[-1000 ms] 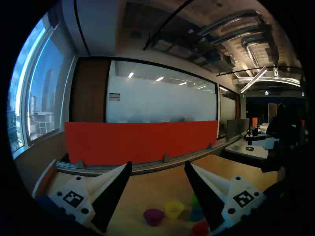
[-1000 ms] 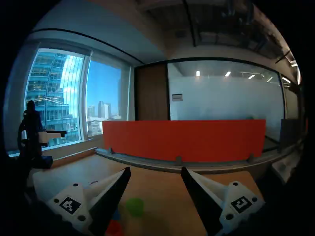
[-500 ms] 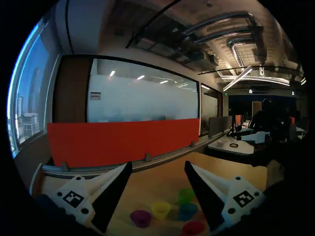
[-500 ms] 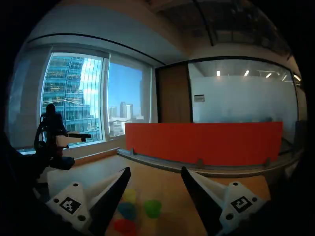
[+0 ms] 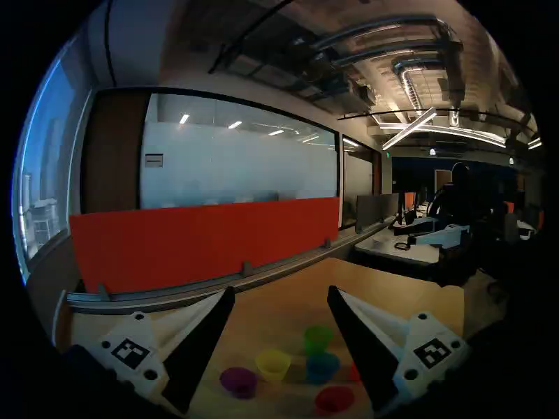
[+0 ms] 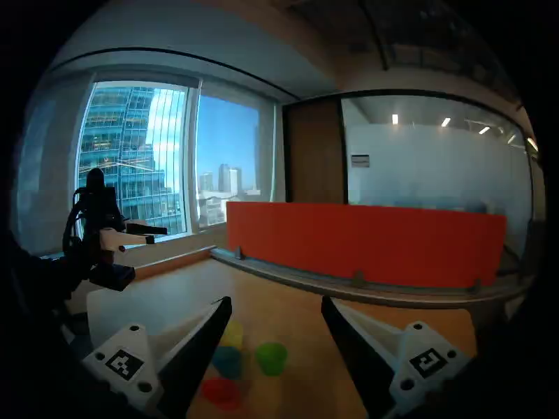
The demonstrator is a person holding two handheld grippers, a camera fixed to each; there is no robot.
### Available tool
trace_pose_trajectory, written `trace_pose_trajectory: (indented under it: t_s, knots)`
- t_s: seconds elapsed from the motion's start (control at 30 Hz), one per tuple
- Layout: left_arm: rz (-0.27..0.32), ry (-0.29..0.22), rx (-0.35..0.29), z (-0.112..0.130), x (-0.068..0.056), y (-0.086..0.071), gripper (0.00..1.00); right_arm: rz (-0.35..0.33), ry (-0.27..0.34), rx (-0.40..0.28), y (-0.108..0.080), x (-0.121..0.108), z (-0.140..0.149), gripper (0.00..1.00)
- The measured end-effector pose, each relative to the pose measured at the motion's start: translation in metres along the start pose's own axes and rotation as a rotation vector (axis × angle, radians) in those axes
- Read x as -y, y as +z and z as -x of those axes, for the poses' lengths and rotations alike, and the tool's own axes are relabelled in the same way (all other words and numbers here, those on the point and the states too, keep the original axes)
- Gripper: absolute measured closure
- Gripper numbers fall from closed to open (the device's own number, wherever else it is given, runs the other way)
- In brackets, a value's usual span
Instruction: Pour water
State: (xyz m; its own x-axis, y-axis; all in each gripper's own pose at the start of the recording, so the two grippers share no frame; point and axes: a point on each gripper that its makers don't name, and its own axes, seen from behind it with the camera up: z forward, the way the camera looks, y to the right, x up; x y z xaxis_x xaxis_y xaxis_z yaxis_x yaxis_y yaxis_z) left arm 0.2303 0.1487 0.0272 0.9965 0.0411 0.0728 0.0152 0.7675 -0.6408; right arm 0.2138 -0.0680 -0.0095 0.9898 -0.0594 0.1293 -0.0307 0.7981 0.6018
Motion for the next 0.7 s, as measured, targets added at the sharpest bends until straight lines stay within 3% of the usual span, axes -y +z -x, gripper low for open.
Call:
trace_pose_trajectory:
  t_s: [0.37,0.7]
  knots:
    - [0.071,0.021,0.044,0.013,-0.02,0.015,0.01,-0.014,-0.019,0.03,0.003,-0.001,0.004,0.01]
    - [0.119,0.049,0.103,0.041,-0.025,0.026,0.01,-0.035,-0.041,0.087,0.01,-0.002,0.024,0.01]
